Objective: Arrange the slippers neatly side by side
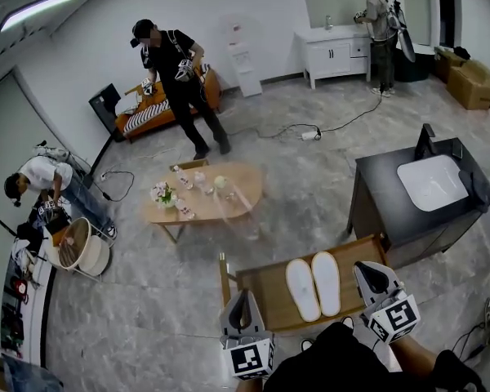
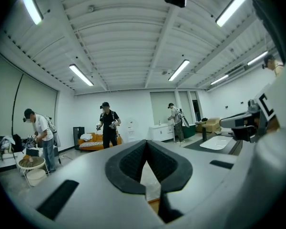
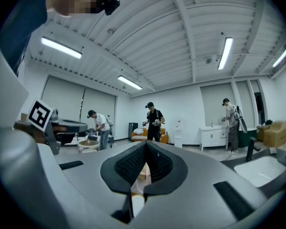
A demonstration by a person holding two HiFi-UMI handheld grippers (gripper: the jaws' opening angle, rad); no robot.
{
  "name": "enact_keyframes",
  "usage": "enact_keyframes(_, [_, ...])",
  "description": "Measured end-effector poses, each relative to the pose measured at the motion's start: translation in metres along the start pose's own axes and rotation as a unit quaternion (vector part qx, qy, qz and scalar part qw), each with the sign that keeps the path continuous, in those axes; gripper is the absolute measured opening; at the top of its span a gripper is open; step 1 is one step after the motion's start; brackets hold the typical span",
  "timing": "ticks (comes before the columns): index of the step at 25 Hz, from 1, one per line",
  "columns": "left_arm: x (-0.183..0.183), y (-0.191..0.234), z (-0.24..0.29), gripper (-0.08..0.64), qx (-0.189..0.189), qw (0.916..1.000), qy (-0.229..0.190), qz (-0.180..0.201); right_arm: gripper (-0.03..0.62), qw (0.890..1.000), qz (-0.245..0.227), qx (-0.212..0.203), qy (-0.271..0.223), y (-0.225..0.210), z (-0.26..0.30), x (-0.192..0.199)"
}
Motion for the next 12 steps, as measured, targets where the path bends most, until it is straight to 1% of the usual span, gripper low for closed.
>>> enact_keyframes(2, [-0.004, 0.001, 0.001, 0.003, 0.0, 1.0, -0.007, 0.007, -0.002, 1.0, -0.01, 0.001, -0.003, -0.003, -0.001, -0.002])
enact_keyframes(5, [-0.01, 0.0, 0.003, 0.003, 0.003, 0.9995, -0.016, 0.028, -0.002, 1.0, 0.0, 0.005, -0.01, -0.003, 0.001, -0.009])
enact_keyframes(6, [-0.011, 0.0, 0.003, 0.003, 0.005, 0.9994, -0.017, 0.031, -0.002, 1.0, -0.009, 0.003, -0.016, 0.0, 0.003, -0.012])
enact_keyframes(7, [-0.011, -0.001, 0.003, 0.003, 0.007, 0.9994, -0.015, 0.03, -0.002, 0.999, -0.031, 0.002, -0.025, 0.005, 0.003, -0.015])
enact_keyframes(9, [-0.009, -0.001, 0.004, 0.003, 0.01, 0.9996, -0.015, 0.024, -0.002, 0.995, -0.09, 0.007, -0.046, 0.016, 0.002, -0.021])
enact_keyframes(10, [-0.007, -0.002, 0.003, 0.003, 0.01, 0.9996, -0.015, 0.021, -0.002, 0.993, -0.108, 0.009, -0.052, 0.021, 0.0, -0.022])
enact_keyframes(11, [-0.005, -0.002, 0.003, 0.003, 0.011, 0.9997, -0.013, 0.019, -0.002, 0.992, -0.112, 0.009, -0.052, 0.024, -0.002, -0.022])
enact_keyframes(12, [-0.004, -0.003, 0.003, 0.003, 0.011, 0.9997, -0.013, 0.018, -0.002, 0.993, -0.107, 0.006, -0.049, 0.026, -0.001, -0.02])
Point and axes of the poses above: the fingertips, and each gripper's own axes: z forward along the fingers, y to its left, x out of its underside, the point moved 6 cm from there along -z, backward along the fingers, and after that the axes turned 15 degrees about x, right-handed, at the moved point
